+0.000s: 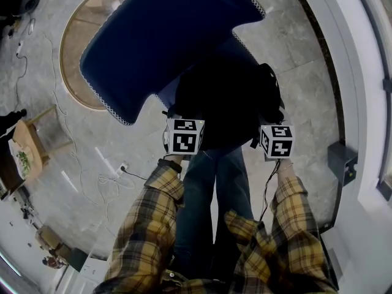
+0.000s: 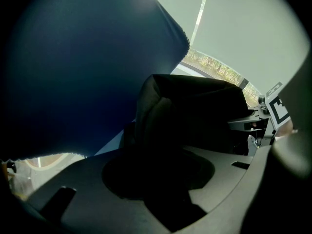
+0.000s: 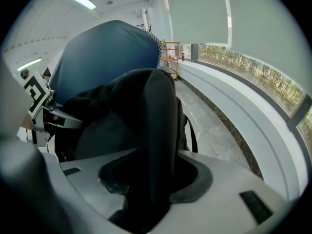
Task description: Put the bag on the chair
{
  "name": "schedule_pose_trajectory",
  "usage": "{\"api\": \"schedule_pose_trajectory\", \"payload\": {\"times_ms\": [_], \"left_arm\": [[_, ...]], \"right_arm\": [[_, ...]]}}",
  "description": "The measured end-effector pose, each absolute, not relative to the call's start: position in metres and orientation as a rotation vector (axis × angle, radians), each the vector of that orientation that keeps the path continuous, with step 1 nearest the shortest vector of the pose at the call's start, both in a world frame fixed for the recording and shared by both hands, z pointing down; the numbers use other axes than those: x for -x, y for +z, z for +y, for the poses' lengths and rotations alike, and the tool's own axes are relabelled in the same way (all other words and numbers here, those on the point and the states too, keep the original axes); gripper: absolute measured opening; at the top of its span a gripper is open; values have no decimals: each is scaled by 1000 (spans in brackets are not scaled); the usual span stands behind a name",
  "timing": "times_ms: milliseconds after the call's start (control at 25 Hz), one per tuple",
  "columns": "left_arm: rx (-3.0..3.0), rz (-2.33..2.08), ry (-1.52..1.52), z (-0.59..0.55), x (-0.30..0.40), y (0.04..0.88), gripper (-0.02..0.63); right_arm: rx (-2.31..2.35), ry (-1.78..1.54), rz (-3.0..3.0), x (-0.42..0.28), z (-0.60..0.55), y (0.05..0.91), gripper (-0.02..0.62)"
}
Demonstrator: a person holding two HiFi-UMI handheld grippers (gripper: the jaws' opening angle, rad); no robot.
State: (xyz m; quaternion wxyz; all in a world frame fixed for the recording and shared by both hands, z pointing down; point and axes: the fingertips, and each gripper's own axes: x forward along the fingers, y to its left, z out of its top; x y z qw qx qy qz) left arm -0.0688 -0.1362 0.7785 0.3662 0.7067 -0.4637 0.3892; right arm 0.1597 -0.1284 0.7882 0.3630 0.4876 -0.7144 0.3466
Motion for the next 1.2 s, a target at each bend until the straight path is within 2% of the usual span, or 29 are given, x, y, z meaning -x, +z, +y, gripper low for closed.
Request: {"api": "schedule_pose_trajectory", "payload": {"times_ms": [80, 200, 520, 760, 1200], "left_arm": [[-1814, -1196, 997, -137, 69, 778, 164], [-1790, -1214, 983, -137, 73, 779, 207], [-1781, -1206, 982, -138, 75, 778, 221], [-1772, -1265, 962, -143, 80, 768, 257], [-1780, -1336, 869, -159, 86, 719, 262]], "right_arm": [[-1254, 889, -1838, -160, -128, 788, 167], [-1252, 887, -1834, -161, -130, 787, 169], [-1252, 890, -1821, -162, -129, 785, 179], [-1254, 915, -1811, -165, -128, 779, 193], [-1342, 888, -1821, -174, -135, 735, 209]]}}
